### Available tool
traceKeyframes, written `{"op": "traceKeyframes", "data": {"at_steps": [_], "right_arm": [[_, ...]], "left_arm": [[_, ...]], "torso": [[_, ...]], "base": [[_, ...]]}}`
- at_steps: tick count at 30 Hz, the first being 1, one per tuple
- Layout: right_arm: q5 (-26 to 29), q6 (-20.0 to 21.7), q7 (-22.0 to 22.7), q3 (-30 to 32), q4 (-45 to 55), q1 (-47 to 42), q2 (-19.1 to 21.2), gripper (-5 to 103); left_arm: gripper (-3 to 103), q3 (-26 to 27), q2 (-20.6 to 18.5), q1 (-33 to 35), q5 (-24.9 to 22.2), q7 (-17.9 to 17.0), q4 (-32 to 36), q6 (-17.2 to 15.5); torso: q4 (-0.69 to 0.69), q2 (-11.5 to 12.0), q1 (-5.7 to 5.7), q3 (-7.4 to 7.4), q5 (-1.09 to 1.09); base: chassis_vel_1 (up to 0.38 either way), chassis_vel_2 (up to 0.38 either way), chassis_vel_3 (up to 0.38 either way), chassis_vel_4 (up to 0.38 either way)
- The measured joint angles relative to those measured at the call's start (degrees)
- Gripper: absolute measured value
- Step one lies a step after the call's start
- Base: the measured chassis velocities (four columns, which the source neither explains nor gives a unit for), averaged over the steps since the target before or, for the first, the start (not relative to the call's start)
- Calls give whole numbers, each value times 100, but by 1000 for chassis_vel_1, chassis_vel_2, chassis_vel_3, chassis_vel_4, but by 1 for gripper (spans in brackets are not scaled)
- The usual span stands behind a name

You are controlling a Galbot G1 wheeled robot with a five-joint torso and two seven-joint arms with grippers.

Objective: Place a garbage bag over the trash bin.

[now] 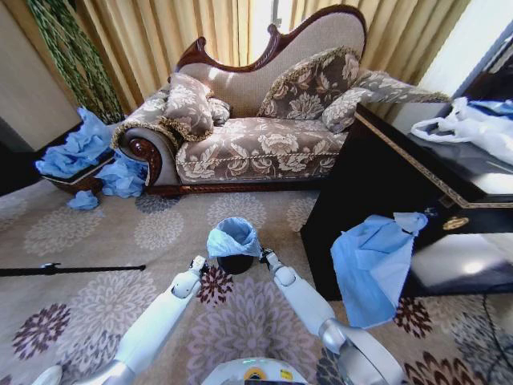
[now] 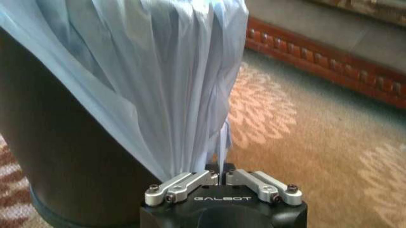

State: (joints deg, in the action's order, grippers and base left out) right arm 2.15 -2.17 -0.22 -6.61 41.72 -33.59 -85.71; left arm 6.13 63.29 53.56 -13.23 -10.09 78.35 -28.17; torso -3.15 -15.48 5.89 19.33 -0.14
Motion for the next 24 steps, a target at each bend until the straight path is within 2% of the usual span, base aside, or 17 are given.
{"op": "traceKeyframes", "data": {"at_steps": [1,2,4,7,9,10,11,12,13,14,15,17,18,19,20,22,24], "right_arm": [[54,15,19,-47,48,-8,32,7],[54,15,19,-47,48,-8,32,7],[73,13,32,-68,71,-13,27,17],[77,-3,55,-69,78,-29,0,28],[77,-18,66,-81,94,-39,-15,34],[77,-23,73,-90,101,-45,-16,39],[77,-23,73,-90,101,-45,-16,39],[80,-24,84,-101,112,-49,-16,44],[84,-25,93,-112,125,-49,-16,50],[92,-28,98,-136,139,-49,-5,56],[92,-28,98,-136,139,-49,-5,56],[101,-28,103,-153,152,-46,2,66],[104,-28,105,-158,155,-43,3,66],[104,-28,105,-158,155,-43,3,66],[105,-29,106,-162,156,-37,3,77],[105,-31,112,-160,151,-30,-5,83],[105,-33,115,-160,151,-30,-6,88]], "left_arm": [[-2,33,4,105,-6,-220,188,-147],[-2,33,4,105,-6,-220,188,-147],[8,128,-4,375,4,-654,589,-229],[19,281,-67,723,239,-706,962,-163],[30,402,-125,1034,551,-615,1147,199],[30,478,-150,1207,757,-497,1211,483],[30,478,-150,1207,757,-497,1211,483],[41,608,-167,1416,941,-293,1301,894],[41,700,-178,1567,1014,-142,1353,1256],[51,823,-189,1737,1038,111,1368,1781],[51,823,-189,1737,1038,111,1368,1781],[57,962,-186,1869,987,444,1360,2325],[62,999,-177,1896,952,518,1336,2527],[62,999,-177,1896,952,518,1336,2527],[68,1050,-147,1920,932,602,1290,2790],[79,1047,-113,1882,918,627,1223,2997],[84,1025,-100,1835,910,626,1177,3061]], "torso": [[-1,0,0,0,-2],[-1,0,0,0,-2],[-1,0,0,-1,-1],[0,0,0,-1,-2],[0,0,-1,-1,0],[1,0,-1,-1,-1],[1,0,-1,-1,-1],[0,0,-1,-1,-3],[-1,0,-1,-1,-3],[0,0,-1,-1,-2],[0,0,-1,-1,-2],[0,0,-1,-1,-2],[-1,0,-1,-1,-2],[-1,0,-1,-1,-2],[0,0,-1,-1,-1],[-1,0,-1,-1,-2],[0,0,-1,-1,-1]], "base": [[0,0,0,0],[0,0,0,0],[0,0,0,0],[0,0,0,0],[0,0,0,0],[0,0,0,0],[0,0,0,0],[0,0,0,0],[0,0,0,0],[0,0,0,0],[0,0,0,0],[0,0,0,0],[0,0,0,0],[0,0,0,0],[0,0,0,0],[0,0,0,0],[0,0,0,0]]}}
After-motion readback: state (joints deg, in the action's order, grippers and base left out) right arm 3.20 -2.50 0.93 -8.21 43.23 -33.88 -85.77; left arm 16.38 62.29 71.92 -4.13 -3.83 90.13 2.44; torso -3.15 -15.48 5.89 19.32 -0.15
